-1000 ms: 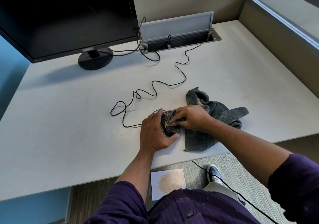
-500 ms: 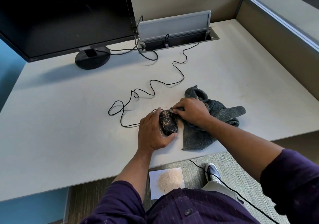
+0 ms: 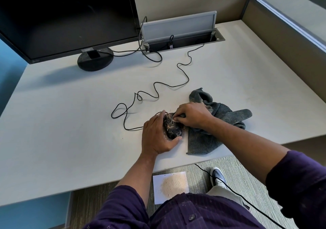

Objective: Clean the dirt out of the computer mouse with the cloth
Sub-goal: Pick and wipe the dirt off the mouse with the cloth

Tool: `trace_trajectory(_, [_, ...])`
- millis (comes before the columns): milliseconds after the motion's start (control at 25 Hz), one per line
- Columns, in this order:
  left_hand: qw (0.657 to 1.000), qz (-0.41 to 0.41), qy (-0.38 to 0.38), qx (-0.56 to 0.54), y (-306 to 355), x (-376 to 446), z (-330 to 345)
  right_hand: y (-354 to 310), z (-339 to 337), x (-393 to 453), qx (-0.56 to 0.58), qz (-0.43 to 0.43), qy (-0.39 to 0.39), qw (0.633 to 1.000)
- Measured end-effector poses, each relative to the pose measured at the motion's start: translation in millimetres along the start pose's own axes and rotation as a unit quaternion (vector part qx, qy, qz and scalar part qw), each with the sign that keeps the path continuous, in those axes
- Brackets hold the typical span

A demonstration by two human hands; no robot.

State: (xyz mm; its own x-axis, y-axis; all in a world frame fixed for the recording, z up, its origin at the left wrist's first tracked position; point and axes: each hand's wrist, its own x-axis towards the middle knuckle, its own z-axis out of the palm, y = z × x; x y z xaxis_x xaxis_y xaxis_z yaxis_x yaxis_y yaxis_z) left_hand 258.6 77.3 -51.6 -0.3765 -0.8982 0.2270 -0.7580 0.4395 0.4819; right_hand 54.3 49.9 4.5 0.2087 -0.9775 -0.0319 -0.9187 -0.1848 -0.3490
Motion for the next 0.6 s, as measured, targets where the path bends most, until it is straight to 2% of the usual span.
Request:
trace_trajectory(120, [1.0,-0.001,-0.001,0.001,0.5,0.2,0.0,0.7,-0.6,2.8,-0.011,0.028,0.003,1.0])
trace_trajectory(280, [1.0,-0.001,-0.003,0.003,0.0,1.0,-0.1,3.1,-6.2,-2.1,0.015,-0.04,-0.028,0.999])
trace_trajectory(480, [1.0,-0.002,-0.001,0.004,0.1,0.4,-0.1,1.7,-4.5,3.4,-0.02,0.011,0.01,1.0])
trace_trajectory(600, [1.0,-0.002,0.002,0.001,0.6,-0.8,0.2,1.7,-3.1,1.2,-0.007,-0.035,-0.001,0.999])
